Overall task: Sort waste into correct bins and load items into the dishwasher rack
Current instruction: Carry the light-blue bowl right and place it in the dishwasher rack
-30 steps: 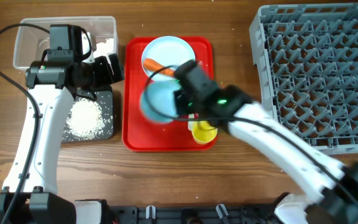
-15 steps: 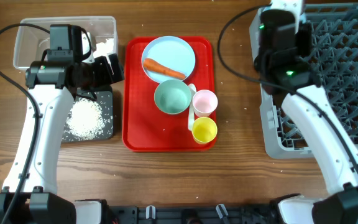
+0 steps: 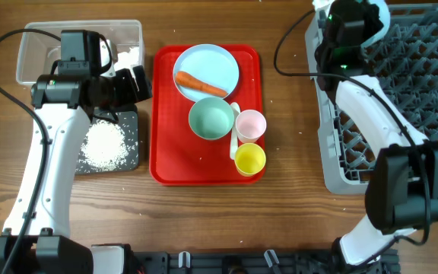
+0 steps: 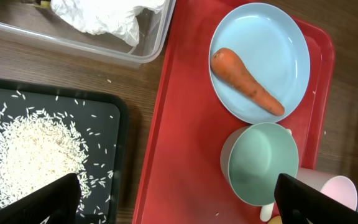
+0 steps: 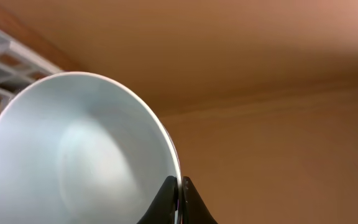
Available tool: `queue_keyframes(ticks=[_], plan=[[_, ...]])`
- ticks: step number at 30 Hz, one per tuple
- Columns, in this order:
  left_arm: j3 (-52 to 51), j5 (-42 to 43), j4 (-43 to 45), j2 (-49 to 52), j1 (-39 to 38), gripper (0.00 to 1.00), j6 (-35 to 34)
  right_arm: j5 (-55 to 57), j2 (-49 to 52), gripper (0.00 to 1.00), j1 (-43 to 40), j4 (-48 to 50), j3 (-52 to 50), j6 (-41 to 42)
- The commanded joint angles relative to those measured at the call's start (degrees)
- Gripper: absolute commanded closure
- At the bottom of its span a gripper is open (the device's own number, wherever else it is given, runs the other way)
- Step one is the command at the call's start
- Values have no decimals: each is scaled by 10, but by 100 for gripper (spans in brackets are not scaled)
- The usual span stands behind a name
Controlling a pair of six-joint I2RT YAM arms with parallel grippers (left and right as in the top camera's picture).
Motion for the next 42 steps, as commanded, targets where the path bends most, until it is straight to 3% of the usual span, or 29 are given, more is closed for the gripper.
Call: queue_keyframes(ticks=[1,12,24,29,33,38,40,42], plan=[[4,-3,0,3,4,0,-1,-7,38,96,-16,9,9,-47],[4,-3,0,3,4,0,-1,-45,64,96,-24,43,9,-43],[4,-3,0,3,4,0,-1,-53,64,96,-17,-11,8,5],[4,-3,0,3,4,0,-1,-73,64,87,-8,-41,8,36],[4,-3,0,3,4,0,-1,-78,64,70,-1,-58,8,37],[4,-3,0,3,4,0,-1,-73,64,14,12,-58,8,55],[4,-3,0,3,4,0,-1,-63,64,1,16,-58,8,92],[4,-3,0,3,4,0,-1,-54,64,0,25,-61,8,119]])
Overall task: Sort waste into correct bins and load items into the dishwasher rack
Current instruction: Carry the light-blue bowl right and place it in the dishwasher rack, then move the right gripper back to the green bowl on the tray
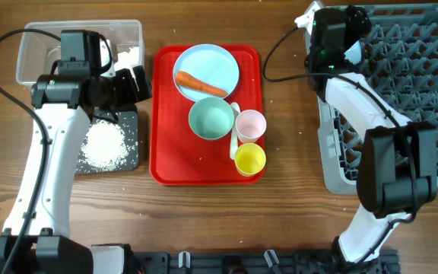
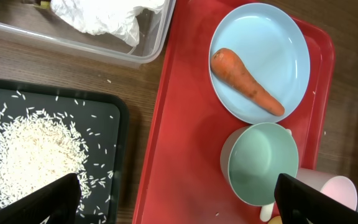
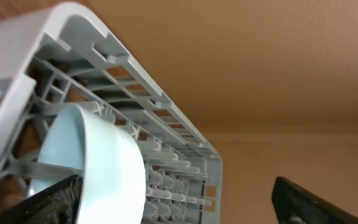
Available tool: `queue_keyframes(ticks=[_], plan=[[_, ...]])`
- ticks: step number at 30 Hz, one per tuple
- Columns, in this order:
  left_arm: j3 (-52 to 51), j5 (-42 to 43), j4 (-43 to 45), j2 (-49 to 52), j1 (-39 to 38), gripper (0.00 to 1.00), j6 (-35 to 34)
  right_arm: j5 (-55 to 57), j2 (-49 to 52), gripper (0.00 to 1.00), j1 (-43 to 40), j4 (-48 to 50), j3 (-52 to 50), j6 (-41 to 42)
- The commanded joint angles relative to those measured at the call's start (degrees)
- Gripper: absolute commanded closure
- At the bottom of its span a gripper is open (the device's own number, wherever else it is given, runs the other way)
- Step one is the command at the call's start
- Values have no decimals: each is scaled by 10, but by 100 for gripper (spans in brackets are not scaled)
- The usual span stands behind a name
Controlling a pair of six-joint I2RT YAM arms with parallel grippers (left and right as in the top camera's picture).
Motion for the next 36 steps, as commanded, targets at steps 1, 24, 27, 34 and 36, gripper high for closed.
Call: queue_keyframes(ticks=[1,24,27,34,36], plan=[[4,-3,0,3,4,0,-1,21,6,0,17,-1,4,60],[4,-3,0,3,4,0,-1,-1,-35,0,143,-203,5,584],[4,-3,0,3,4,0,-1,-150,-94,0,143,-236,5,668],[4,-3,0,3,4,0,-1,-523,-174,0,145,-301,5,807],[4,-3,0,3,4,0,-1,-565,-166,0,151,-336,5,807]])
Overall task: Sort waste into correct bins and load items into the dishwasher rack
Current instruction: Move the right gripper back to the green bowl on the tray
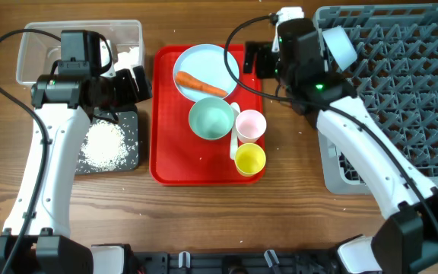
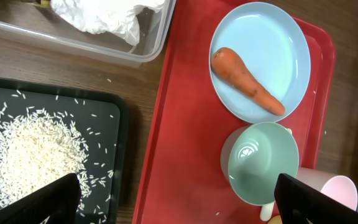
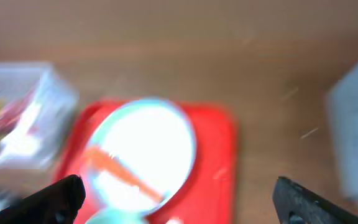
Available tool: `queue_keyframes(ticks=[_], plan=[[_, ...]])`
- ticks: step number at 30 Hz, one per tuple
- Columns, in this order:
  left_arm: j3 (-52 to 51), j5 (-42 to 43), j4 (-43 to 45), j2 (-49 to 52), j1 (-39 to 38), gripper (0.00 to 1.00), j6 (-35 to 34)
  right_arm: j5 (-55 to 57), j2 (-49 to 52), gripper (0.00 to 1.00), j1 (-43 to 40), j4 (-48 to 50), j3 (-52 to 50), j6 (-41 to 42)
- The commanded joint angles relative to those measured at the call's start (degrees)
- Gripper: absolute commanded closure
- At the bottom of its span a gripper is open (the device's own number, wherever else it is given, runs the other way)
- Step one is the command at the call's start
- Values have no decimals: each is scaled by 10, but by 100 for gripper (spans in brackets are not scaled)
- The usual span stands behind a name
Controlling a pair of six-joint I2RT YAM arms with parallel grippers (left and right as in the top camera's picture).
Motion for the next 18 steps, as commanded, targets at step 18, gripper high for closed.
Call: queue_keyframes(ticks=[18], plan=[[4,-3,1,3,4,0,-1,-131,81,1,21,-202,172,-92]])
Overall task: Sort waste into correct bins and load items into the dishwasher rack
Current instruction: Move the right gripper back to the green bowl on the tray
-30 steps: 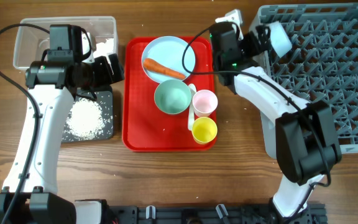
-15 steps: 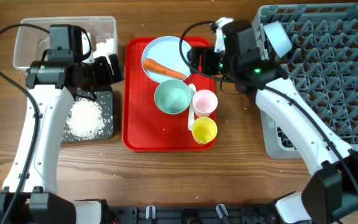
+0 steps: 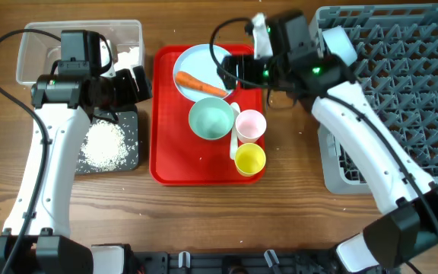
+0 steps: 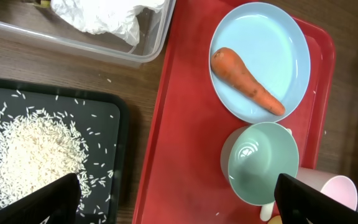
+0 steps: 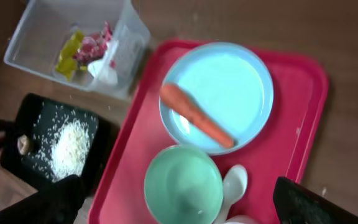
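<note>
The red tray [image 3: 196, 160] holds a light blue plate [image 3: 219, 61] with a carrot [image 3: 200, 85] on it, a green bowl [image 3: 211, 119], a pink cup [image 3: 250, 123], a yellow cup [image 3: 250, 159] and a white spoon [image 5: 234, 182]. My right gripper [image 3: 238, 71] hangs open and empty above the plate's right side, looking down on the carrot [image 5: 196, 112] and green bowl [image 5: 183, 183]. My left gripper [image 3: 135, 84] stands open and empty beside the tray's left edge. A pale blue bowl [image 3: 341, 47] stands in the grey dishwasher rack [image 3: 401, 99].
A clear bin [image 3: 36, 46] with crumpled paper and wrappers sits at the back left. In front of it lies a black tray [image 3: 128, 125] with a heap of rice. The rack fills the table's right side.
My right gripper has moved left from the tray's back right corner to above the plate, still open. The left arm and the tray's items have not moved.
My right gripper was shut on the pale blue bowl over the rack's back left corner. Then it was open, with the bowl standing in the rack. Then it was at the tray's back right corner, and now it is over the plate. The left arm stayed still.
</note>
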Available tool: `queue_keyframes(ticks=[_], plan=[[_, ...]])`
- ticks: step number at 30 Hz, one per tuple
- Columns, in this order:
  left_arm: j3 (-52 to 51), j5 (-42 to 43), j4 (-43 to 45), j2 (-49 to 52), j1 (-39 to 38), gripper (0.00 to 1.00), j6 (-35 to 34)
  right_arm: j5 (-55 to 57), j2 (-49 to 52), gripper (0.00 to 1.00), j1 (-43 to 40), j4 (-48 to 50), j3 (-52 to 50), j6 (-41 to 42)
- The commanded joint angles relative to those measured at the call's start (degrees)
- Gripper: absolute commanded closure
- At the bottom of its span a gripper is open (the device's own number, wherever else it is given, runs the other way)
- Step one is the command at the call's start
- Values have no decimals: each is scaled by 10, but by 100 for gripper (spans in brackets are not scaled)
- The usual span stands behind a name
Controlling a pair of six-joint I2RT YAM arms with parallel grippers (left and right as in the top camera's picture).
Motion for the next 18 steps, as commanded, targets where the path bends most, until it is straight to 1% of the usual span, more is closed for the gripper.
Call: queue_keyframes(ticks=[1,6,10,13,15,16,17,18], plan=[[4,-3,1,3,4,0,-1,8,61,0,1,-9,26,-71],[4,-3,1,3,4,0,-1,-21,157,0,1,-25,26,-73],[4,-3,1,3,4,0,-1,-47,204,0,1,-24,25,-70],[4,-3,1,3,4,0,-1,-47,217,2,1,-9,20,-23],[4,-3,1,3,4,0,-1,-60,218,7,1,-1,18,-18],[4,-3,1,3,4,0,-1,-62,218,11,1,-1,18,-21],[4,-3,1,3,4,0,-1,-62,218,15,3,-2,18,-37],[4,-3,1,3,4,0,-1,-62,218,17,6,-4,18,-73]])
